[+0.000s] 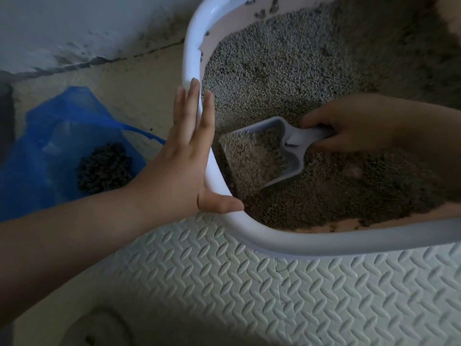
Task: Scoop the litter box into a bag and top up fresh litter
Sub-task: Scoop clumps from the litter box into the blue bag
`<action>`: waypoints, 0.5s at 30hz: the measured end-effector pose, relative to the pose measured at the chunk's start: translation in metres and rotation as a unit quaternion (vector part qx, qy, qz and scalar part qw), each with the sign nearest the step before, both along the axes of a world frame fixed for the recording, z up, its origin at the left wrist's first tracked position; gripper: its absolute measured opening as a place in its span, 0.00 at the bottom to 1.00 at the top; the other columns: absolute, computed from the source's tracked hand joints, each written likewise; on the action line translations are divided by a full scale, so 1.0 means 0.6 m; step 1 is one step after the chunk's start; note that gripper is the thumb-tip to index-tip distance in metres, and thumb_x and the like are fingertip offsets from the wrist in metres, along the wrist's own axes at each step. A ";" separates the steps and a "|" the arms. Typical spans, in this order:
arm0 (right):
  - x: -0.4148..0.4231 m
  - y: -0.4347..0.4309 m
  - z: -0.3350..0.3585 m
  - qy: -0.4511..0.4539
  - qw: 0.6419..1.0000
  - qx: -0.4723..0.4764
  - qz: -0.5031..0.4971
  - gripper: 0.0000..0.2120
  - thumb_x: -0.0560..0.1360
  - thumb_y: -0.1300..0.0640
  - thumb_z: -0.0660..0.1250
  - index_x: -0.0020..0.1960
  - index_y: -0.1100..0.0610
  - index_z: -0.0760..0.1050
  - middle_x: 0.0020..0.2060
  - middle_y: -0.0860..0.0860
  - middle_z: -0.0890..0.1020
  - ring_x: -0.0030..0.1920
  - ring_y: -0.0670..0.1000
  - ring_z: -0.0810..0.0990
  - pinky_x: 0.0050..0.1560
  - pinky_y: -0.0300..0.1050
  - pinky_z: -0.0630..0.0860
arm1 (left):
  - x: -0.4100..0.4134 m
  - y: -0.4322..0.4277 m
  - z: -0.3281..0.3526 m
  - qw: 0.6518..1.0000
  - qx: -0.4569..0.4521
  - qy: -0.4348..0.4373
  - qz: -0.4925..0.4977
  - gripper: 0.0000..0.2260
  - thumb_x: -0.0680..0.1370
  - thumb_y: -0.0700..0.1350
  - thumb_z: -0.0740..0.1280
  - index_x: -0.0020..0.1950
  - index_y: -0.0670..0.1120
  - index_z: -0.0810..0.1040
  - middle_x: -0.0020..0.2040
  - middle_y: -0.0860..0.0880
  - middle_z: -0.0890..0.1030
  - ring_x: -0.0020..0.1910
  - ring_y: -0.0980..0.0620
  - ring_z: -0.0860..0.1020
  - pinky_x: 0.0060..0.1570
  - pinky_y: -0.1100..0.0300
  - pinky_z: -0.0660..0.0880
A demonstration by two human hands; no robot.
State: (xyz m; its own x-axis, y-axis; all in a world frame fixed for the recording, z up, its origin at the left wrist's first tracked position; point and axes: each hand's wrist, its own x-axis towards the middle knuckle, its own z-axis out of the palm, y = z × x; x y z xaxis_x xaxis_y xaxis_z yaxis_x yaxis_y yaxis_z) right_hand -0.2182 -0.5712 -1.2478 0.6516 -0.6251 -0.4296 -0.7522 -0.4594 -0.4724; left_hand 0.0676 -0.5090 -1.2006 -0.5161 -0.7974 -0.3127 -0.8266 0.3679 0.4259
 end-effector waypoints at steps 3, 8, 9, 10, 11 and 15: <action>-0.012 0.003 0.006 -0.030 0.998 -0.010 -0.051 0.07 0.72 0.53 0.67 0.50 0.48 0.74 0.35 0.46 0.77 0.34 0.43 0.74 0.34 0.47 0.70 | 0.000 -0.001 0.000 1.000 0.001 0.000 -0.001 0.62 0.55 0.82 0.53 0.73 0.49 0.27 0.73 0.51 0.25 0.72 0.52 0.26 0.64 0.58 0.33; -0.027 0.021 0.023 -0.026 0.994 -0.053 -0.094 0.04 0.73 0.54 0.65 0.47 0.46 0.73 0.35 0.47 0.77 0.35 0.49 0.75 0.38 0.50 0.73 | 0.000 -0.001 0.000 1.000 -0.004 -0.011 -0.005 0.62 0.54 0.82 0.53 0.71 0.51 0.24 0.72 0.51 0.24 0.71 0.53 0.25 0.65 0.56 0.35; -0.028 0.025 0.028 -0.025 0.994 -0.056 -0.096 0.05 0.73 0.54 0.64 0.43 0.44 0.72 0.34 0.46 0.76 0.34 0.47 0.75 0.36 0.49 0.72 | 0.000 -0.002 0.000 1.000 -0.004 -0.012 -0.004 0.62 0.54 0.82 0.53 0.71 0.51 0.24 0.72 0.51 0.24 0.71 0.53 0.25 0.66 0.55 0.36; -0.028 0.028 0.034 -0.027 0.993 -0.054 -0.105 0.07 0.73 0.54 0.64 0.40 0.43 0.69 0.32 0.45 0.75 0.33 0.44 0.73 0.35 0.47 0.70 | 0.000 -0.002 0.000 1.000 -0.004 -0.014 -0.003 0.62 0.54 0.83 0.53 0.72 0.50 0.25 0.72 0.50 0.24 0.71 0.53 0.25 0.66 0.54 0.36; -0.028 0.031 0.039 -0.031 0.992 -0.049 -0.114 0.08 0.73 0.54 0.64 0.39 0.43 0.68 0.31 0.45 0.74 0.32 0.42 0.73 0.34 0.47 0.68 | 0.000 -0.002 0.001 1.000 -0.003 -0.014 -0.002 0.62 0.54 0.83 0.53 0.72 0.50 0.26 0.73 0.50 0.25 0.71 0.53 0.25 0.67 0.54 0.37; -0.039 0.039 0.047 -0.005 0.993 -0.065 -0.097 0.03 0.72 0.55 0.66 0.46 0.51 0.74 0.31 0.46 0.75 0.32 0.41 0.72 0.36 0.47 0.70 | -0.001 0.000 0.001 1.000 -0.003 -0.014 0.001 0.63 0.54 0.83 0.53 0.72 0.49 0.26 0.73 0.50 0.25 0.71 0.53 0.25 0.67 0.54 0.37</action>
